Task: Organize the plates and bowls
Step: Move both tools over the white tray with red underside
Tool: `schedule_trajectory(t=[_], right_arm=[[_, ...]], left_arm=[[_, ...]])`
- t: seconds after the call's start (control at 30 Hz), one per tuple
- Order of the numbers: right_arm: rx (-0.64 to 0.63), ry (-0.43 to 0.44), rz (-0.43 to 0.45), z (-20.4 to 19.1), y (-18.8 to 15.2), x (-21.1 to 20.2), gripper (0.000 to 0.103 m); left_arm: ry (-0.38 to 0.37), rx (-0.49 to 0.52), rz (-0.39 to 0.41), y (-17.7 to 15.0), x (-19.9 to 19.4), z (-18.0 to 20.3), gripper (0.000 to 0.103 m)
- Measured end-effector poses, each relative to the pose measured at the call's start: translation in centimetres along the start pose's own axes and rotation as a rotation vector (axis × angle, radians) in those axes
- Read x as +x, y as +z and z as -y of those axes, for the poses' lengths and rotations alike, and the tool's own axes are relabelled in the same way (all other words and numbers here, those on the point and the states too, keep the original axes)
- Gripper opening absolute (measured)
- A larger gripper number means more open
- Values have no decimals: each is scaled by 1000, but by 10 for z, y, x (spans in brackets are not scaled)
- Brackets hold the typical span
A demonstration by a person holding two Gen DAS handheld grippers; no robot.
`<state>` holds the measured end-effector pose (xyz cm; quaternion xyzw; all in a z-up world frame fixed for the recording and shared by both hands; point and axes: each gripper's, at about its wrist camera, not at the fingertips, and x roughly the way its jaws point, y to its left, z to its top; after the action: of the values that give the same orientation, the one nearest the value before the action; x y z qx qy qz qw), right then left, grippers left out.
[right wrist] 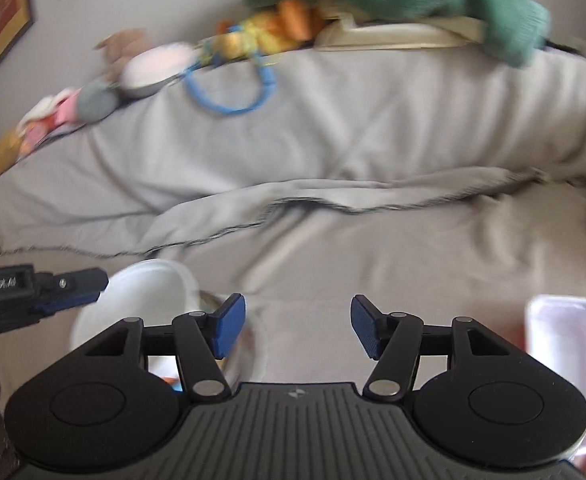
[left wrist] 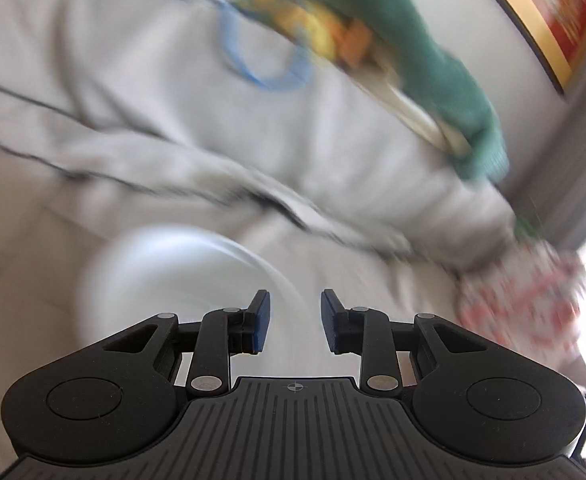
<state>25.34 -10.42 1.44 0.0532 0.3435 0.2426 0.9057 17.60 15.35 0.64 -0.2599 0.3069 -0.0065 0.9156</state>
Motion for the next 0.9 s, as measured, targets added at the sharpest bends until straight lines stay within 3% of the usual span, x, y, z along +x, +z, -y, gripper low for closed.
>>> schedule_trajectory(t=[0.2, 0.33, 0.43, 0.6, 0.7, 0.9], right_arm=[[162, -268, 35, 121, -24, -23, 64], [288, -372, 12, 194, -39, -28, 64], [386, -378, -8, 229, -51, -24, 64], [479, -332, -68, 254, -75, -5, 65], [468, -286, -61, 253, -75, -5, 65], [403, -162, -115, 245, -74, 3, 68]], left_arm=[[-139, 137, -301, -47, 106, 104, 32], [-127, 207, -397, -79, 161, 157, 32], [-84, 267, -443, -102, 192, 184, 31], [-32, 361, -509, -126, 215, 203, 24], [-7, 378, -522, -131, 221, 204, 22], [-54, 326, -552, -130, 207, 189, 21]])
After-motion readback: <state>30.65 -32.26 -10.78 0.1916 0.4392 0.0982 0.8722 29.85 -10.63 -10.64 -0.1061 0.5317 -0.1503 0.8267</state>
